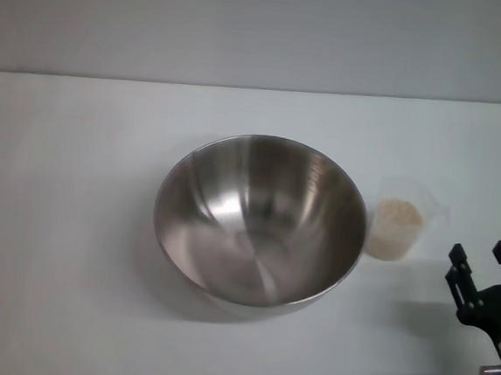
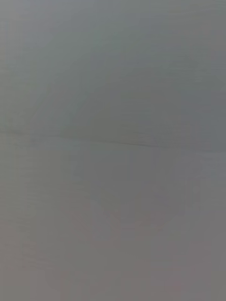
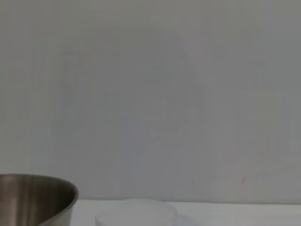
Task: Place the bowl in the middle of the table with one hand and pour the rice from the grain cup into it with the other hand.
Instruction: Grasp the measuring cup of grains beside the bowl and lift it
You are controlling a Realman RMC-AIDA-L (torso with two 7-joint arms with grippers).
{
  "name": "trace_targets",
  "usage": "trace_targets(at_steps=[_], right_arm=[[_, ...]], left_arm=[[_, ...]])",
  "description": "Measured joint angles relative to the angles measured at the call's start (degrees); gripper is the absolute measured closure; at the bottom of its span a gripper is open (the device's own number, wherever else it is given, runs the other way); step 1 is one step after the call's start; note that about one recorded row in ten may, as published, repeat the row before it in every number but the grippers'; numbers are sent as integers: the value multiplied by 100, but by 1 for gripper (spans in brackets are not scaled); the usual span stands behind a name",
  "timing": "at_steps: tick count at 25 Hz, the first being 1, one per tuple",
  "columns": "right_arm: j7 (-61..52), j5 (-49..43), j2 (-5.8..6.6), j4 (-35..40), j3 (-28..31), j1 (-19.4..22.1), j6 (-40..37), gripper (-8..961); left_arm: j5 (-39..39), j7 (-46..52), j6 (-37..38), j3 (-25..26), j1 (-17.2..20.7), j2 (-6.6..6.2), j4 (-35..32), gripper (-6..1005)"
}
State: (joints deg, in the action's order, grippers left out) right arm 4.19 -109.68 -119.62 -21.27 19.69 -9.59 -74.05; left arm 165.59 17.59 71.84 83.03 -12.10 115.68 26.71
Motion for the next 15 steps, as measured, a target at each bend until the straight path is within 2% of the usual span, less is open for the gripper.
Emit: trace_targets(at_steps=[15], right_arm=[[319, 41, 0, -1, 123, -166, 169, 378]], left_arm=[[0, -190, -38, -6, -80, 31, -5, 546]])
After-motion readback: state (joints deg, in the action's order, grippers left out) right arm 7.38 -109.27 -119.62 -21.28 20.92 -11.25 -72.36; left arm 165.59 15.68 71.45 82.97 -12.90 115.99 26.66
